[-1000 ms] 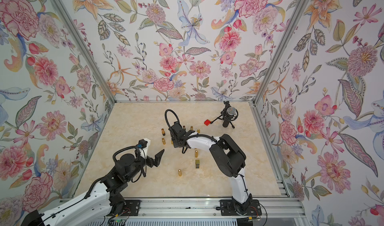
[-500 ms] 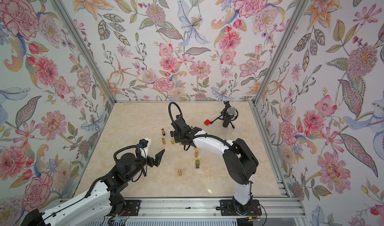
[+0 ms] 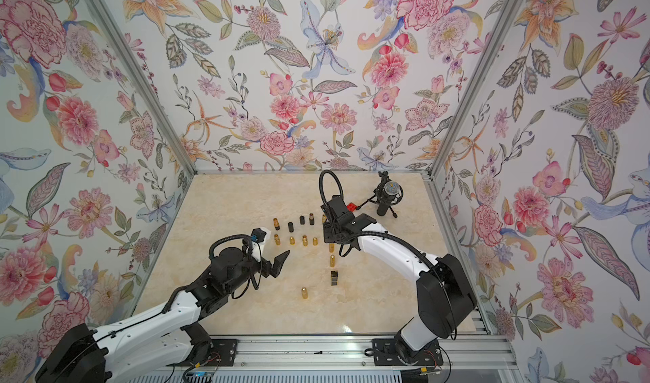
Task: Open the lipstick cap
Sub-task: Pick up the lipstick at the center of the board.
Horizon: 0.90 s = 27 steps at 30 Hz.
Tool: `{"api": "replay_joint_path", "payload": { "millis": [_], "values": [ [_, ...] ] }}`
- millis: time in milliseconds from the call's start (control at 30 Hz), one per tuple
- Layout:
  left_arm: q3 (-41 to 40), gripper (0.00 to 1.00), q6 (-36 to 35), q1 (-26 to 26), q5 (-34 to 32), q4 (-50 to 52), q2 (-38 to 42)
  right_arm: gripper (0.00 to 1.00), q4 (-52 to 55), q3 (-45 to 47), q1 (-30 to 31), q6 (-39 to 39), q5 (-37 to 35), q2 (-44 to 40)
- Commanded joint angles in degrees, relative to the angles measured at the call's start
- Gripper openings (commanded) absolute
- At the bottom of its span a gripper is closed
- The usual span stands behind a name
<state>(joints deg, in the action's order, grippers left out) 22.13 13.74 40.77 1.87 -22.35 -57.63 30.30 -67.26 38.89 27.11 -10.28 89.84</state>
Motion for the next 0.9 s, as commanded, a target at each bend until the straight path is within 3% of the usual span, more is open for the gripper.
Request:
{"api": "replay_joint_path", "payload": {
  "millis": [0,267,867],
  "values": [
    [2.4,0.99,-0.9,0.2,3.6,-3.4,-1.7,0.50,2.3,1.4,-0.4,2.5,3.0,0.7],
    [2.7,0.99,-1.3,1.8,2.7,-4.2,-3.2,0.49,-1.8,1.7,-0.5,2.7,4.5,4.6],
    [1.9,0.99,-1.4,1.8,0.7,-2.6,-1.6,0.35,-2.9,-2.1,0.5,0.7,-1.1,11.7]
  ]
}}
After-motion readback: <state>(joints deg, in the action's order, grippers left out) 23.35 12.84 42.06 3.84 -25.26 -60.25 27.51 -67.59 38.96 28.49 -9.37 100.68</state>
